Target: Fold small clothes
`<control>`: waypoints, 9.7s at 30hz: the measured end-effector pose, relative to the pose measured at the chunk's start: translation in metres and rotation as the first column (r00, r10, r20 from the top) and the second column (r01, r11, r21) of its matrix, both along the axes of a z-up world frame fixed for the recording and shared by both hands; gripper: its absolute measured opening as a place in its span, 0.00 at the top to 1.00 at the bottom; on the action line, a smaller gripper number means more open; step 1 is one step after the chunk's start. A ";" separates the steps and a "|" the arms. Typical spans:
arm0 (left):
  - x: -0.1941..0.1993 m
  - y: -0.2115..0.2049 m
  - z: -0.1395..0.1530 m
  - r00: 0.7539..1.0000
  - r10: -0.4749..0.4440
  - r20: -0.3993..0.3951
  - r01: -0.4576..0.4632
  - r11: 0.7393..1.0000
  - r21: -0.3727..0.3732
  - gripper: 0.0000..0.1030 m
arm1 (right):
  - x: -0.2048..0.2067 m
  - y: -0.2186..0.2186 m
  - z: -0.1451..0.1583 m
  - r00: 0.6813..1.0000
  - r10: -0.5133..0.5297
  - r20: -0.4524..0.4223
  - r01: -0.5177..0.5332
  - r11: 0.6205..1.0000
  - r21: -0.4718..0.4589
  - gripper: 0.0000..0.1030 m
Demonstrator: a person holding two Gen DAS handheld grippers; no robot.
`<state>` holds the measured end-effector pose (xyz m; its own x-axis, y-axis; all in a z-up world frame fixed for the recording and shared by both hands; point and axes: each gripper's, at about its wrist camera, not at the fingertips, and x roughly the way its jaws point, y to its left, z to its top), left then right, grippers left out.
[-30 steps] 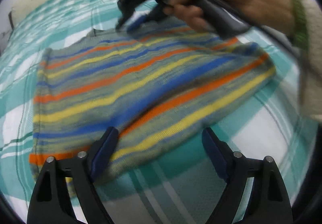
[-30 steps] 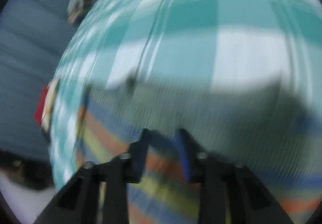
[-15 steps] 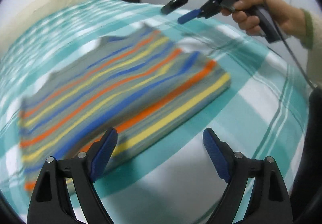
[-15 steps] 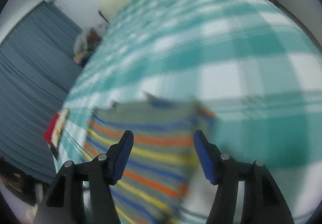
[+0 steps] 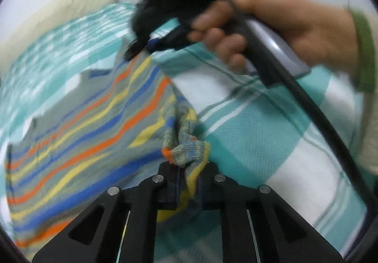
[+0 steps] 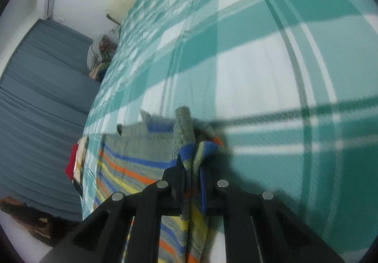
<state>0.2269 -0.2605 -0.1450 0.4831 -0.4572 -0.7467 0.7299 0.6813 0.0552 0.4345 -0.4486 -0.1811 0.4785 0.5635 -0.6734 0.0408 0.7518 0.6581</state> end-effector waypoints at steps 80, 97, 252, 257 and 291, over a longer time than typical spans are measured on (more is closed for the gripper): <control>-0.008 0.290 0.039 0.774 0.628 0.081 -0.632 0.772 0.058 0.07 | -0.225 0.238 0.044 0.895 0.268 0.356 -0.003 0.802 -0.598 0.19; -0.009 0.283 0.037 0.762 0.630 0.148 -0.645 0.760 0.084 0.07 | -0.224 0.246 0.048 0.890 0.277 0.362 -0.014 0.810 -0.586 0.19; -0.017 0.241 0.076 0.726 0.656 0.208 -0.658 0.750 -0.069 0.00 | -0.215 0.285 0.093 0.920 0.116 0.374 0.231 0.609 -0.759 0.01; -0.017 0.242 0.079 0.726 0.664 0.179 -0.667 0.743 -0.053 0.00 | -0.216 0.283 0.095 0.923 0.108 0.370 0.220 0.641 -0.736 0.01; -0.017 0.252 0.088 0.709 0.697 0.110 -0.698 0.715 -0.030 0.00 | -0.219 0.281 0.110 0.936 0.103 0.337 0.152 0.744 -0.651 0.00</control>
<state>0.2102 -0.0081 -0.0569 0.7363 0.0513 -0.6747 0.0361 0.9927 0.1148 0.2153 -0.1672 -0.0711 0.7474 0.0236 -0.6639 -0.0561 0.9980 -0.0276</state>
